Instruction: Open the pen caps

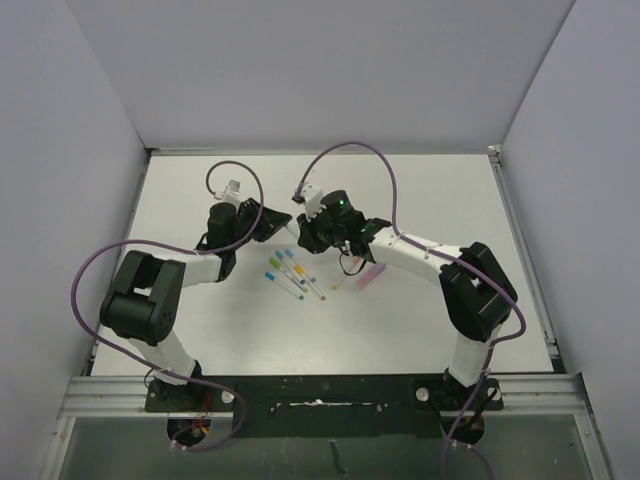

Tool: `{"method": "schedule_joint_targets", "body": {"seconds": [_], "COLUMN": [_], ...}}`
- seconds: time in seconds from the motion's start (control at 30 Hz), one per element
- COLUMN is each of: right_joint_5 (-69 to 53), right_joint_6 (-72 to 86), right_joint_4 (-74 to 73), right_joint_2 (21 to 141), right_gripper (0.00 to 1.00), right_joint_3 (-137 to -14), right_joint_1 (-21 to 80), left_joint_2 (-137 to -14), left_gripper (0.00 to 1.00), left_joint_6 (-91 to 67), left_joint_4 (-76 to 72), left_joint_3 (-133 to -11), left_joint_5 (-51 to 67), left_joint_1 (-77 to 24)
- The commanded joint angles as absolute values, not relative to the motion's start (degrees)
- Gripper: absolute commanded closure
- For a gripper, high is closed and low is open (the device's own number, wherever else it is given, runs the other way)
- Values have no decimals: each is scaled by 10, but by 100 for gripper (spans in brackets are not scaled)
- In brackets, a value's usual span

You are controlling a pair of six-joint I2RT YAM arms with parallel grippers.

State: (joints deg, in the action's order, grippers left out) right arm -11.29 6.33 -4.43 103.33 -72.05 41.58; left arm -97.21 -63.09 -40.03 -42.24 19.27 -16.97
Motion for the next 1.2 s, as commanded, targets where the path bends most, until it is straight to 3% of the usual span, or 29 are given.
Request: {"method": "schedule_joint_targets", "body": {"seconds": [0.0, 0.1, 0.13, 0.2, 0.37, 0.47, 0.6, 0.93, 1.17], "right_joint_5": [-123, -120, -120, -120, -124, -127, -134, -135, -143], "right_joint_6": [70, 71, 71, 71, 73, 77, 82, 88, 91], "right_joint_4": [-1, 0, 1, 1, -3, 0, 6, 5, -10], "right_joint_2": [1010, 1007, 1008, 1009, 1025, 1035, 1040, 1041, 1036], "right_gripper": [100, 97, 87, 54, 43, 44, 53, 99, 100], "right_joint_3": [-713, -712, -712, -715, -734, -739, -740, -740, -734], "right_joint_1": [414, 413, 413, 413, 412, 411, 409, 405, 398], "left_joint_2": [-982, -981, -981, -980, -976, -974, -973, -972, -951], "left_gripper": [89, 100, 100, 100, 100, 100, 100, 100, 100], "left_joint_6": [-632, -632, -632, -630, -628, -626, -625, -616, -572], "left_joint_4": [-450, -449, -450, -450, -457, -459, -461, -459, -406], "left_joint_3": [-421, -420, -420, -422, -429, -430, -428, -431, -447], "left_joint_5": [206, 207, 207, 209, 215, 217, 215, 214, 182], "left_joint_1": [-177, -177, -178, -181, -193, -202, -210, -214, -203]}}
